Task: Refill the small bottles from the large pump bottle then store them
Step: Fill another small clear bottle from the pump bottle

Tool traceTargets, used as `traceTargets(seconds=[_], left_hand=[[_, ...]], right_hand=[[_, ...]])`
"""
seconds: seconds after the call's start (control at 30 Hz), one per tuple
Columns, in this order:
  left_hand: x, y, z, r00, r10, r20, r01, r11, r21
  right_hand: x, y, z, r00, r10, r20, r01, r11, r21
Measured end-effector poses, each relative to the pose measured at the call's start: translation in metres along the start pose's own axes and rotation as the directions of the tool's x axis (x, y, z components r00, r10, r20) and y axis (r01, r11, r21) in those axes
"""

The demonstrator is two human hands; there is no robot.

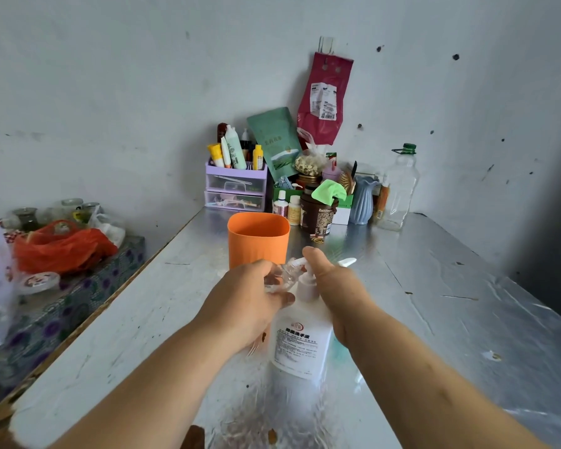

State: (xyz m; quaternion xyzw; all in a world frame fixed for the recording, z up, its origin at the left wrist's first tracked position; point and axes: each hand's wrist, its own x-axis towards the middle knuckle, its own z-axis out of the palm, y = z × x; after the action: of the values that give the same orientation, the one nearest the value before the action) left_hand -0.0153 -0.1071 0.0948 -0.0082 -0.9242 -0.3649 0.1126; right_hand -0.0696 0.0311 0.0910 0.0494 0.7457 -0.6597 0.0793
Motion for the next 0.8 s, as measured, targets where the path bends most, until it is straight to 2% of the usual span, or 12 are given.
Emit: traceTargets(seconds=[0.13, 0.43, 0.8], left_hand=[[0.000, -0.004, 0.003, 1.000, -0.002, 0.004, 0.002, 1.000, -0.016], [-0.002, -0.002, -0.001, 1.000, -0.008, 0.007, 0.008, 1.000, 0.008], [-0.001, 0.002, -0.002, 1.000, -0.002, -0.005, 0.002, 1.000, -0.019]], right_hand=[[0.007, 0.009, 0.001, 0.999, -0.043, -0.021, 0.042, 0.998, -0.035], [0.003, 0.001, -0.001, 0.999, 0.049, 0.002, -0.049, 0.999, -0.018], [-0.001, -0.005, 0.000, 0.999, 0.029, -0.019, -0.029, 0.999, -0.012]])
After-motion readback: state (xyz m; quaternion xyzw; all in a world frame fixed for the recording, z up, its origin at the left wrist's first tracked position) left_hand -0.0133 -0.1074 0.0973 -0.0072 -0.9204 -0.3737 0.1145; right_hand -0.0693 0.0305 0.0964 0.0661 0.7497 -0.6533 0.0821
